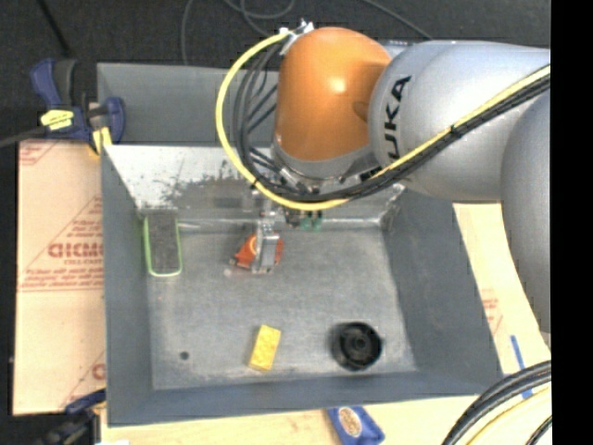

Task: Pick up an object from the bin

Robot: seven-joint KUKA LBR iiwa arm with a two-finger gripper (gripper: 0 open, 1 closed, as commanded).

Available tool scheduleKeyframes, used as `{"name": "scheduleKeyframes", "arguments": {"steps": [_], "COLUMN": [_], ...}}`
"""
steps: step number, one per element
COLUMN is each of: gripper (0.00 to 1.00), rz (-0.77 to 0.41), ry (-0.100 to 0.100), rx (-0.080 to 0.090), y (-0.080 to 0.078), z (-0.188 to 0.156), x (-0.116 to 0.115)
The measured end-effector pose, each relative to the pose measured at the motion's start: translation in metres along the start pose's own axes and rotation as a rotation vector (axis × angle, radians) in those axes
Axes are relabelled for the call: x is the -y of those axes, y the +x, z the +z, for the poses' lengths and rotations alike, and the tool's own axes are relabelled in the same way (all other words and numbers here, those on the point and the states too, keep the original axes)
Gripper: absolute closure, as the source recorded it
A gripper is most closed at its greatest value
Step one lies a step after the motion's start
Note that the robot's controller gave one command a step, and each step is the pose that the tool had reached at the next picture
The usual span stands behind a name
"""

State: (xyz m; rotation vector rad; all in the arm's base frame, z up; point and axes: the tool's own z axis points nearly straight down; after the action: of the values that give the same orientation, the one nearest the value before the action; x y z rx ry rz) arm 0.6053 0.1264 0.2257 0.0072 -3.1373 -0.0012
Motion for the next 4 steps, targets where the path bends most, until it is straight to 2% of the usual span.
{"name": "scheduleKeyframes", "arguments": {"steps": [1, 2, 3, 4], "gripper": [0.0, 0.0, 0.0, 0.0], "rz": [0.003, -0.05, -0.068, 0.01], "ry": [-0.001, 0.0, 0.001, 0.0], "rx": [0.008, 0.01, 0.009, 0.008], "y": [-0.001, 0.035, 0.022, 0.005], "z": [-0.005, 0.021, 0.056, 0.083], "x": [0.001, 0.026, 0.042, 0.056]}}
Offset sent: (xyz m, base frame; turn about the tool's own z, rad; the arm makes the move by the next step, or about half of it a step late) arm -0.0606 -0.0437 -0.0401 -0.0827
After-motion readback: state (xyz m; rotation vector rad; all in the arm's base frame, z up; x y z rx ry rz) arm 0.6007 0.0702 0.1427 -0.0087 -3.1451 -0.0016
